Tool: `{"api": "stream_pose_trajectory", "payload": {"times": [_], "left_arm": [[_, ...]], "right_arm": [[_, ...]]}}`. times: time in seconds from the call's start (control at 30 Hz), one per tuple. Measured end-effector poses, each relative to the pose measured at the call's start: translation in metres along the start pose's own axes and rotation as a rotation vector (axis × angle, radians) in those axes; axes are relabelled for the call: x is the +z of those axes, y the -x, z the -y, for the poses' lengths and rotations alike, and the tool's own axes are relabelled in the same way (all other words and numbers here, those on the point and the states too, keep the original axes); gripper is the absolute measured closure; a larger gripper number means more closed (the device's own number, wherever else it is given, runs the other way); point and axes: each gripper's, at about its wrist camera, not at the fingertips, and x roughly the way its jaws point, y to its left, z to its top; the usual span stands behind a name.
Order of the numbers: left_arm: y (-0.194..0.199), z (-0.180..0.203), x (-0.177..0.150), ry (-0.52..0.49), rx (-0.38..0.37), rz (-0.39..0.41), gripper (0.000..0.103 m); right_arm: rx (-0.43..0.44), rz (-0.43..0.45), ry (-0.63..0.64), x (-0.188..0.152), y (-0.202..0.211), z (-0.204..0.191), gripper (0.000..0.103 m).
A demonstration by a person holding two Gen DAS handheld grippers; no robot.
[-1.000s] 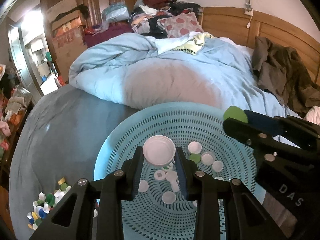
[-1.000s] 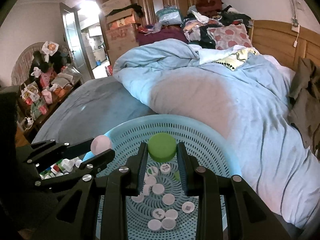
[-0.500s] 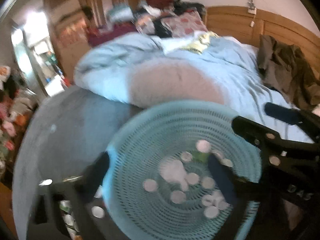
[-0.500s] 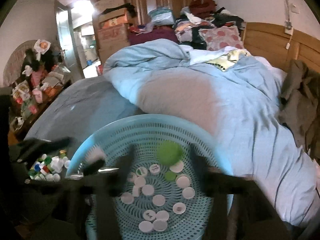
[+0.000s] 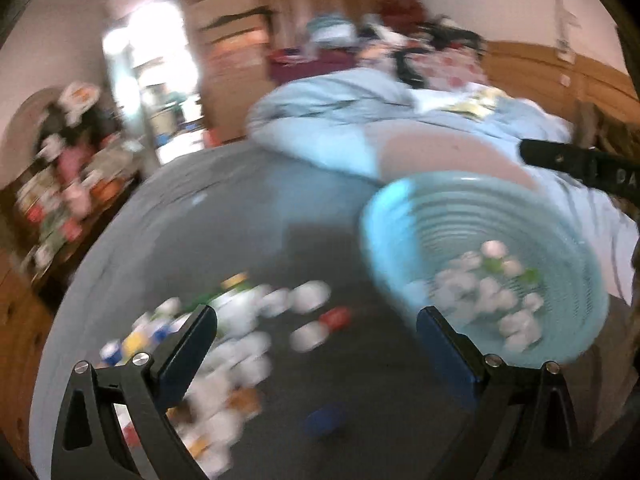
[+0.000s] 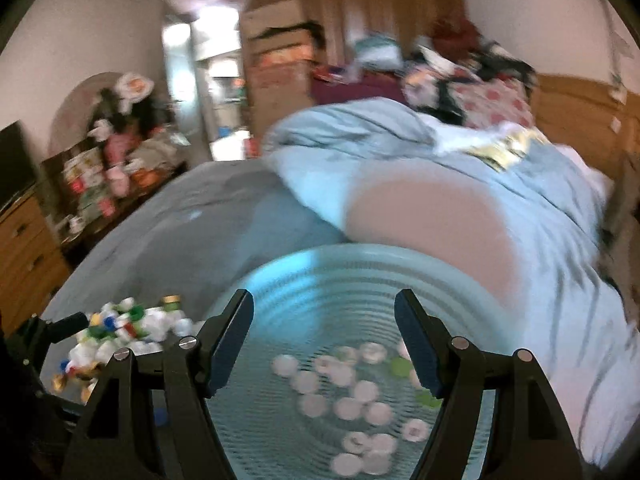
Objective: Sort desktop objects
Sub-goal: 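Move both grippers back from the basket to the cap pile, then grasp a tan cap with the left gripper while the right approaches a yellow cap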
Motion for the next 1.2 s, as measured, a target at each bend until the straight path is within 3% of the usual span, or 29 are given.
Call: {"api": "stream_pose_trajectory", "payload": {"times": [0.2,0.33,0.43,0.57,0.67,0.8,0.87,0.93,1.0,1.13,1.2], "left_arm": [[0.032,-0.108,-0.066,0.137,0.156,-0.063,0.001],[0.045,-0.176,-0.123,0.265,0.254,-0.144,0.001],[0.058,-0.222,-0.161,0.401,0.289,-0.230,0.001],[0.074,-0.262,-0.185,0.543,0.325,-0.210,0.001],[0.076,-0.271,-0.198,0.564,0.318,-0.202,0.001],[0.057,-0.250,-0.197,0.468,0.222,-0.196,0.005],[0.043,-0.234,-0.194,0.416,0.146,-0.196,0.007],[0.034,-0.227,-0.187,0.373,0.133,-0.185,0.009],[0.029,-0.234,-0.185,0.394,0.101,-0.168,0.010],[0.014,-0.252,-0.186,0.440,0.141,-0.168,0.010],[-0.002,-0.254,-0.186,0.420,0.142,-0.213,0.014]], "right_arm": [[0.144,-0.016,0.209,-0.026,-0.008,-0.085,0.035],[0.180,-0.028,0.340,-0.052,-0.011,-0.123,0.035],[0.234,-0.081,0.300,-0.075,-0.013,-0.127,0.034],[0.239,-0.137,0.270,-0.091,-0.012,-0.125,0.034],[0.230,-0.143,0.250,-0.095,-0.010,-0.122,0.034],[0.233,-0.161,0.282,-0.106,-0.007,-0.141,0.034],[0.258,-0.200,0.288,-0.110,-0.004,-0.151,0.034],[0.286,-0.218,0.275,-0.108,0.006,-0.161,0.034],[0.333,-0.200,0.241,-0.095,0.025,-0.170,0.034],[0.399,-0.142,0.190,-0.071,0.048,-0.190,0.034],[0.429,-0.089,0.200,-0.067,0.055,-0.202,0.033]]}}
